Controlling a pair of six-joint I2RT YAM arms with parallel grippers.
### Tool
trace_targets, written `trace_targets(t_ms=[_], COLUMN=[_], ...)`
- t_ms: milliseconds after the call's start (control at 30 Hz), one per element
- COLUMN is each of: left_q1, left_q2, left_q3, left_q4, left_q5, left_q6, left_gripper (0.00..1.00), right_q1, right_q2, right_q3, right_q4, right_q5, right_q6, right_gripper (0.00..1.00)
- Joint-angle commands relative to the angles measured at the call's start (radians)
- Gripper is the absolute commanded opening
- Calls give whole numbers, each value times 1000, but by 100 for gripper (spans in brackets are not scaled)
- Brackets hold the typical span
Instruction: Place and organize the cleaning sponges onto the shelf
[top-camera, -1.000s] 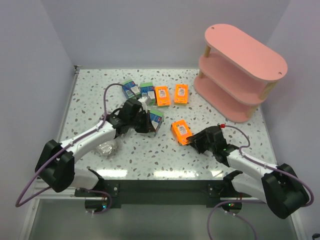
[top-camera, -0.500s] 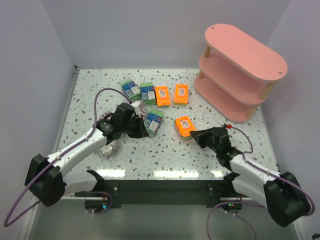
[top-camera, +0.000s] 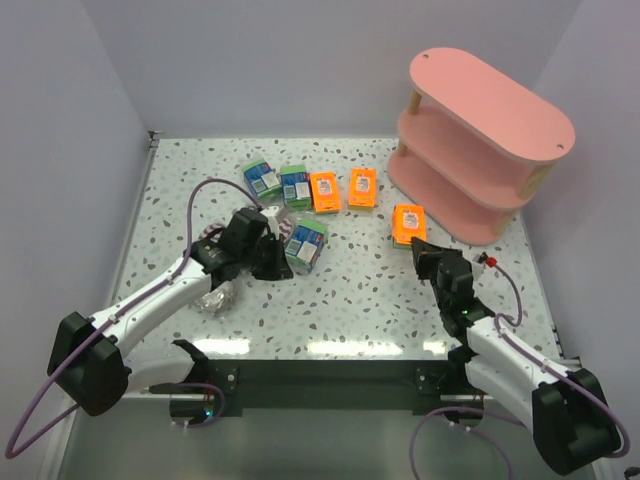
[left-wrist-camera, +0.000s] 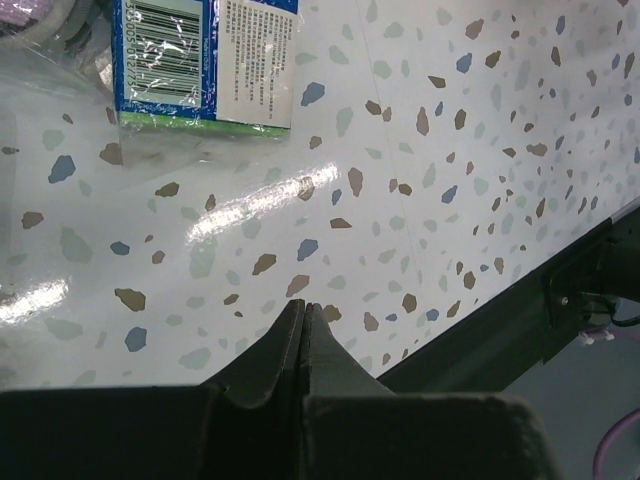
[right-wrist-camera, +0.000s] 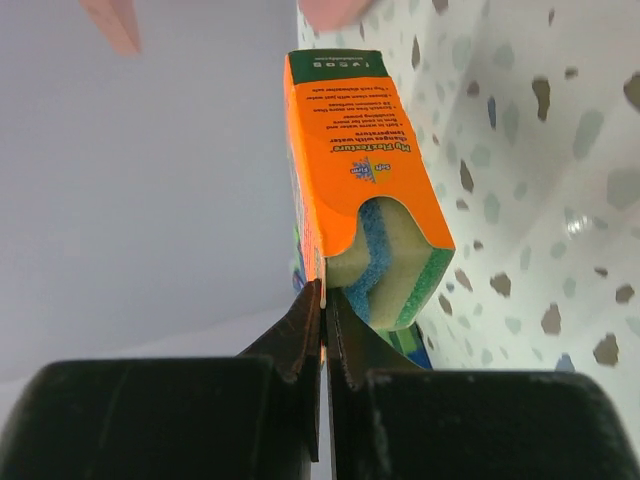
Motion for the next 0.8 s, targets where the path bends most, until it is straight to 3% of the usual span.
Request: trace_targets(t_ms=[0, 300, 767], left_q1=[7, 9, 13], left_q2=[-10, 37, 43], left_q3=[50, 73, 38], left_q4=[-24, -14, -13], left_q5=[6, 31, 46], left_q6=[48, 73, 82], left_gripper=[0, 0, 0], right_q1=[-7, -86, -211], right_q2=[23, 195, 465], right_q3=[33, -39, 26], right_q4=[114, 456, 524], right_q5=[244, 362, 471], right_q6=[0, -83, -16], right_gripper=[0, 0, 0])
